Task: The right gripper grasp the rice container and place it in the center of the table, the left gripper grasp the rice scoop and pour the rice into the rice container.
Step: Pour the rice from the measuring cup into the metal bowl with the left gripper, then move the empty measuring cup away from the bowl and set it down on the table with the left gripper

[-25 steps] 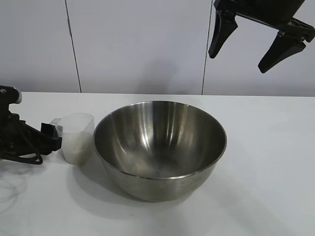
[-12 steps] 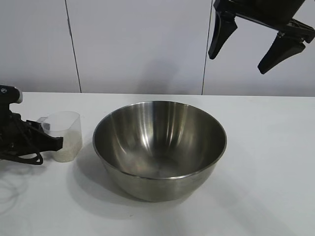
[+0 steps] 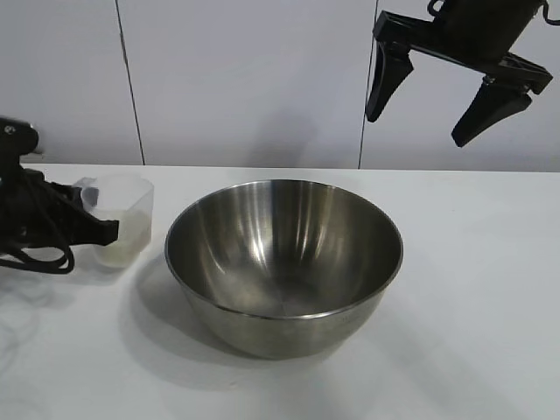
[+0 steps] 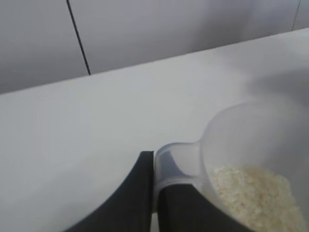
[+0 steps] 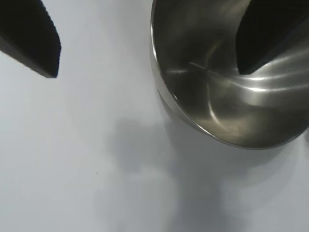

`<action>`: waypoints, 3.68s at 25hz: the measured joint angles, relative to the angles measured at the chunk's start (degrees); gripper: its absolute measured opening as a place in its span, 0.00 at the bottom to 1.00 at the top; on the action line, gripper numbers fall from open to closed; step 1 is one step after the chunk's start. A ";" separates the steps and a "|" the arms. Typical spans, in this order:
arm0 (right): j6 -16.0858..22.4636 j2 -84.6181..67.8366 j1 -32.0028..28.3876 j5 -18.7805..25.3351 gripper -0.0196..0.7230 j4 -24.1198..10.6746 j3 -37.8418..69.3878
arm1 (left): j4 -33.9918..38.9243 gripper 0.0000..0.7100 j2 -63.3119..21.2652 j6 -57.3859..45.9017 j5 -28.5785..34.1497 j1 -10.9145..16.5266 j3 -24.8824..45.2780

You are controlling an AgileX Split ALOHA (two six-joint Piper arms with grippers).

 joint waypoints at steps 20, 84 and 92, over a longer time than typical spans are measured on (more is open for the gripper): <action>-1.35 -1.53 0.00 0.23 0.92 0.00 0.00 | -6.53 0.00 -7.51 54.76 37.29 -20.68 -20.71; -3.81 -1.53 0.00 -0.77 0.92 0.89 0.00 | -32.71 0.00 2.51 45.51 -6.99 -31.15 -20.89; -3.64 -1.53 0.00 -0.97 0.92 1.45 0.00 | -36.70 0.00 -6.64 29.51 -1.09 -30.96 -20.75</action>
